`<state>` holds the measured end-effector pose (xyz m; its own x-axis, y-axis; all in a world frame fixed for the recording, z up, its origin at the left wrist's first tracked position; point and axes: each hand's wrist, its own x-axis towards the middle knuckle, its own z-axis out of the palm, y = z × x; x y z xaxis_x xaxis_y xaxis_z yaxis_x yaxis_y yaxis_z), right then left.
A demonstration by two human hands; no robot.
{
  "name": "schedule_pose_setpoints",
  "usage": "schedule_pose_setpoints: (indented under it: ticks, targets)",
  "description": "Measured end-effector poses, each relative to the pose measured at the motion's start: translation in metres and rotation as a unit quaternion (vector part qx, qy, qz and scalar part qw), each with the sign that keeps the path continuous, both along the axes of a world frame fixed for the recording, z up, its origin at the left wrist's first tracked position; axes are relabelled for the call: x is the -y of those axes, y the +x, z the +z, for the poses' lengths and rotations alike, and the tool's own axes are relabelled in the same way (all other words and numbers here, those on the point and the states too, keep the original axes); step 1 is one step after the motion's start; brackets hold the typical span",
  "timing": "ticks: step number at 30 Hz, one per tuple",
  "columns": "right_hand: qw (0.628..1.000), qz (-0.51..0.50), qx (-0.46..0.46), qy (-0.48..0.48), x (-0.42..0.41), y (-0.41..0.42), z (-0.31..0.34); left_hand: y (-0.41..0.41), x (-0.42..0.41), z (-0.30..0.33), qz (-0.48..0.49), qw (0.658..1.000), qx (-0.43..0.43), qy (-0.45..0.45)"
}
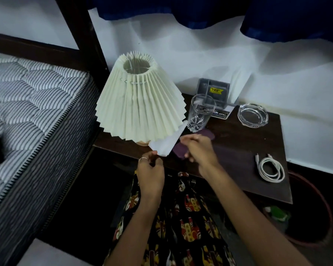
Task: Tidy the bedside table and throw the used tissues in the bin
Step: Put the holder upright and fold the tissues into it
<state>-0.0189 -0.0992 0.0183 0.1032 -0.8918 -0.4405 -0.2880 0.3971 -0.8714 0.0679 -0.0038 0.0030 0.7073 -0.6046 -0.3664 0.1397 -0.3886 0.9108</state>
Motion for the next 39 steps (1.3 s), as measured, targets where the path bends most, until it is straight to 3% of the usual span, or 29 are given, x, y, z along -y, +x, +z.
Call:
schedule_pose_setpoints:
  ticks: [8, 14, 25, 27, 30, 35, 39]
  targets:
    - [0.996, 0.017, -0.004, 0.082, 0.033, 0.033, 0.008, 0.006, -0.002, -0.001, -0.007, 1.0, 0.005, -0.02]
    - [0.983, -0.032, 0.067, 0.17, 0.048, 0.043, -0.002, 0.011, -0.001, -0.003, 0.001, 0.999, -0.021, -0.031]
    - [0.987, -0.037, 0.096, 0.12, -0.014, -0.027, 0.054, 0.009, -0.011, 0.01, 0.021, 0.999, -0.016, -0.028]
    - [0.989, -0.019, 0.094, 0.112, -0.035, -0.049, 0.07, 0.006, -0.015, 0.016, 0.025, 0.998, -0.048, -0.031]
    - [0.991, 0.018, 0.103, 0.085, -0.062, -0.076, 0.093, -0.003, -0.025, 0.03, -0.021, 0.985, -0.172, -0.022]
    - [0.983, 0.072, 0.161, 0.056, -0.088, -0.108, 0.116, -0.028, -0.051, 0.063, -0.207, 0.915, -0.344, -0.047]
    - [0.985, 0.113, 0.126, 0.02, -0.099, -0.123, 0.121, -0.045, -0.066, 0.084, -0.267, 0.886, -0.364, -0.102]
